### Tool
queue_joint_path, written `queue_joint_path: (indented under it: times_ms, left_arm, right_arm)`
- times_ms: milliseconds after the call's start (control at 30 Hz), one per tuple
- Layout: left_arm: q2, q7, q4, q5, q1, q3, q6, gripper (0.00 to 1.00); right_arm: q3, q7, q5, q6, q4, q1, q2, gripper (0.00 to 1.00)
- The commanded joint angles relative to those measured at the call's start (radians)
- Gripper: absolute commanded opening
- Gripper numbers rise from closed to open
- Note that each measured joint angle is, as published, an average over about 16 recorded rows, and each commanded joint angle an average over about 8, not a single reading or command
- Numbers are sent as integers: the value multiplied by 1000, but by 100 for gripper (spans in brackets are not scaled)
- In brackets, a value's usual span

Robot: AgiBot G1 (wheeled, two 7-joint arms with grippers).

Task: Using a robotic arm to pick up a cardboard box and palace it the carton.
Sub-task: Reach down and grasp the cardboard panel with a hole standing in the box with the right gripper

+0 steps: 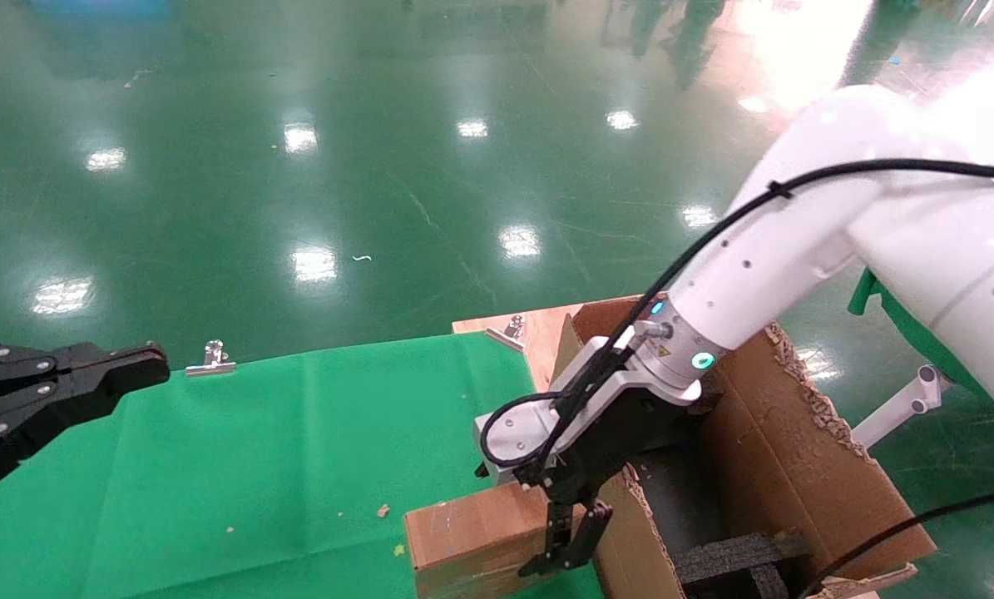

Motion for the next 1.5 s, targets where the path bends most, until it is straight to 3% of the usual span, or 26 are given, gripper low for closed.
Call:
queue_joint_path:
  times_ms: [33, 233, 300, 367, 567, 633, 1500]
  left_arm:
    - [0, 0, 0, 0, 0, 0, 0, 4]
    - [0, 0, 0, 0, 0, 0, 0, 79]
    - [0, 0, 0, 0, 0, 0, 0, 100]
    - [0, 0, 0, 0, 0, 0, 0, 100]
    - [0, 0, 0, 0, 0, 0, 0, 100]
    - [0, 0, 0, 0, 0, 0, 0, 100]
    - [0, 0, 0, 0, 0, 0, 0, 100]
  right_arm:
    - [-29, -19, -1, 1, -25, 15, -21, 100]
    - [-83, -63, 6, 3, -78, 33, -66, 100]
    - [-100, -72, 9, 3, -92, 41, -78, 100]
    - [-112, -77, 13, 4, -102, 46, -87, 84]
    - [-123, -81, 20, 6, -112, 54, -94, 9]
    - [-121, -81, 19, 6, -110, 52, -93, 0]
    - [-104, -77, 10, 4, -96, 43, -82, 0]
